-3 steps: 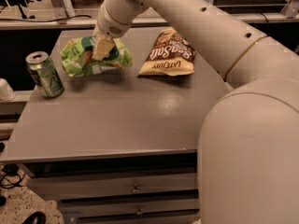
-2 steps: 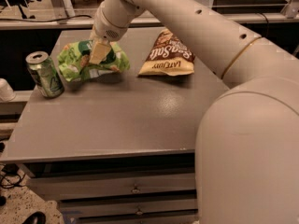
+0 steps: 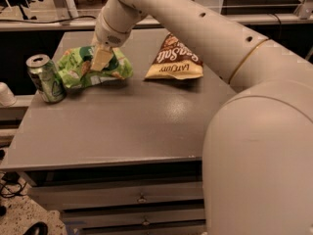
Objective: Move green rice chip bag near green can
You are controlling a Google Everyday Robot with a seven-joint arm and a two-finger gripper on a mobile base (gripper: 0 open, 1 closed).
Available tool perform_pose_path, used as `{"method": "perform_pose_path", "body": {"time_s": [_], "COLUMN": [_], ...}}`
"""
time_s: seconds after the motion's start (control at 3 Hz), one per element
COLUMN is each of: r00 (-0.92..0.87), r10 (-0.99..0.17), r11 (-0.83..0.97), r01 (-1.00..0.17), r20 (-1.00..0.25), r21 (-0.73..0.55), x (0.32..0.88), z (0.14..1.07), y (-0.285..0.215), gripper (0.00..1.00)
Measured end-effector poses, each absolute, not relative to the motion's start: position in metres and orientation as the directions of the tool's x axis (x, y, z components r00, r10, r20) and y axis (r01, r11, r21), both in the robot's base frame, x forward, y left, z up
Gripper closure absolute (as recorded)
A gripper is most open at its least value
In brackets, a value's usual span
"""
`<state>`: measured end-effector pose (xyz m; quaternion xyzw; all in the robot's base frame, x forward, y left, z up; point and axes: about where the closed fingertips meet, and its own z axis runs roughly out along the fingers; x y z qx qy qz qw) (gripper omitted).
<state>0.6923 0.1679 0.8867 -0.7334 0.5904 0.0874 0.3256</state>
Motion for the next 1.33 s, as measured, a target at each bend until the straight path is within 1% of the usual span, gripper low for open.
{"method": "perform_pose_path", "body": {"time_s": [0.67,1.0,1.33], "r00": [0.285,0.283,0.278], "r10": [-0.812,-0.813,-0.809], "r11": [-0.093,-0.092,-0.087], "r01": [-0.925,-0.925,-0.928], "r20": [-0.509,-0.508,-0.518], "r21": [-0.369,-0.368,-0.363], "x": [0.6902,0.6898,0.6882], "z": [0.8826,0.8821,0.8825], "y": [0.1691,0.1675,0.1633], "gripper": [0.13,0.00,0.00]}}
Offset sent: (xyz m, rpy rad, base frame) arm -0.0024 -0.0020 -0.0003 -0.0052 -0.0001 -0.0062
